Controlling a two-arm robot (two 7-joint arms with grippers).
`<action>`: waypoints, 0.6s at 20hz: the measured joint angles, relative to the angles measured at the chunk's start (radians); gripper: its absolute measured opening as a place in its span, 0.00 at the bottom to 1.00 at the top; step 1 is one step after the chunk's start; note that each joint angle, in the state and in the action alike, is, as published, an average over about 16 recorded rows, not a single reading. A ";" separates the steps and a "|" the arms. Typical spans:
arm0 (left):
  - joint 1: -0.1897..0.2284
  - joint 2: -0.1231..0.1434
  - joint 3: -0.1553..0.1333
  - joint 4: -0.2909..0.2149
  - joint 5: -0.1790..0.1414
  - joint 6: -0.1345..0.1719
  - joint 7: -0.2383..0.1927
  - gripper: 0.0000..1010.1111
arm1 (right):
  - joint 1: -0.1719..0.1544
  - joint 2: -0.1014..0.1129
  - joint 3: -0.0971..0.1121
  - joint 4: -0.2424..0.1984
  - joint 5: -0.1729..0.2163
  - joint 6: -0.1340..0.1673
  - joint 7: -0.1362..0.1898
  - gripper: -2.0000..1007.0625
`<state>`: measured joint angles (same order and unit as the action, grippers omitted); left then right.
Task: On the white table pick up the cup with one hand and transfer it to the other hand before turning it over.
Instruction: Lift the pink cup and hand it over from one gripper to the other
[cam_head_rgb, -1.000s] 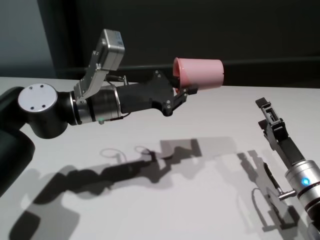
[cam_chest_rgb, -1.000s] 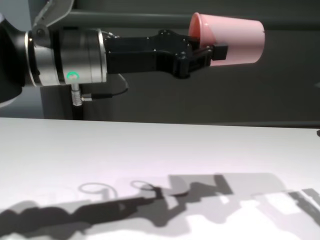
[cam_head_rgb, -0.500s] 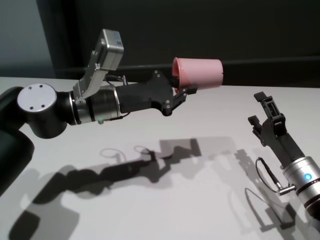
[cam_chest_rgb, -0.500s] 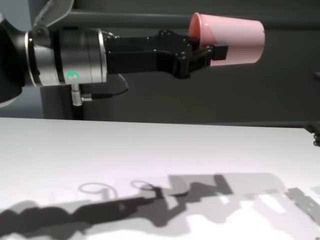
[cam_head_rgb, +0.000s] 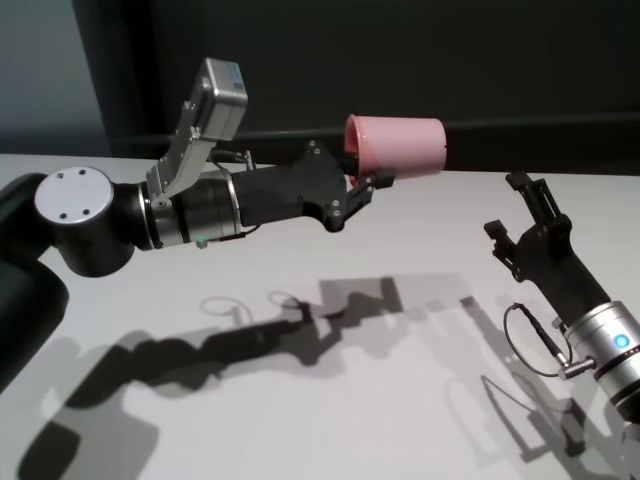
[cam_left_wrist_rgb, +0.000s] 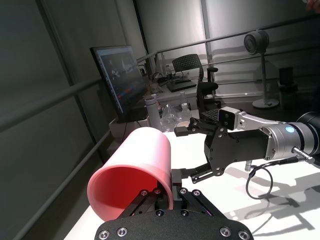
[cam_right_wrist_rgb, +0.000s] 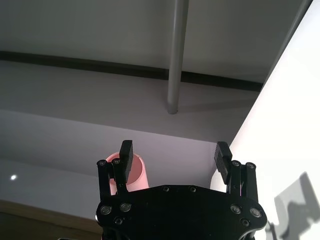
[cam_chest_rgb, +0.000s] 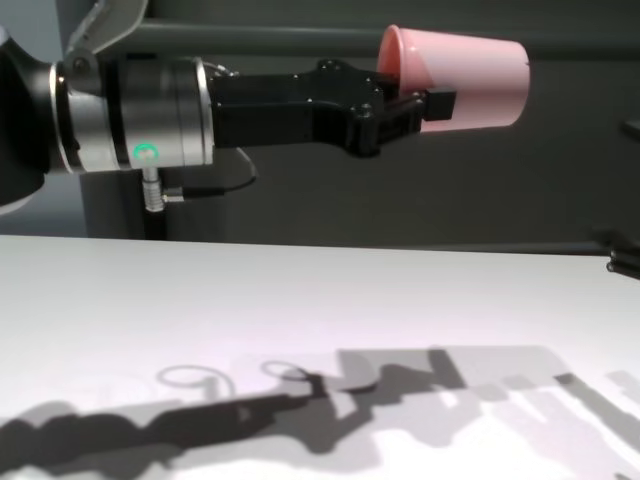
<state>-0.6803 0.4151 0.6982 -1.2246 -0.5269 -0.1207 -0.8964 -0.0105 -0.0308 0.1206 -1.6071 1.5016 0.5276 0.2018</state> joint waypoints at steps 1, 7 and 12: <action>0.000 0.000 0.000 0.000 0.000 0.000 0.000 0.05 | 0.003 0.001 -0.001 0.001 0.012 0.007 -0.002 0.99; 0.000 0.000 0.000 0.000 0.000 0.000 0.000 0.05 | 0.018 0.002 -0.015 0.002 0.070 0.041 -0.008 0.99; 0.000 0.000 0.000 0.000 0.000 0.000 0.000 0.05 | 0.030 0.002 -0.035 0.001 0.106 0.057 -0.009 0.99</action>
<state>-0.6803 0.4151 0.6982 -1.2246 -0.5269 -0.1207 -0.8964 0.0197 -0.0292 0.0860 -1.6059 1.6075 0.5847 0.1928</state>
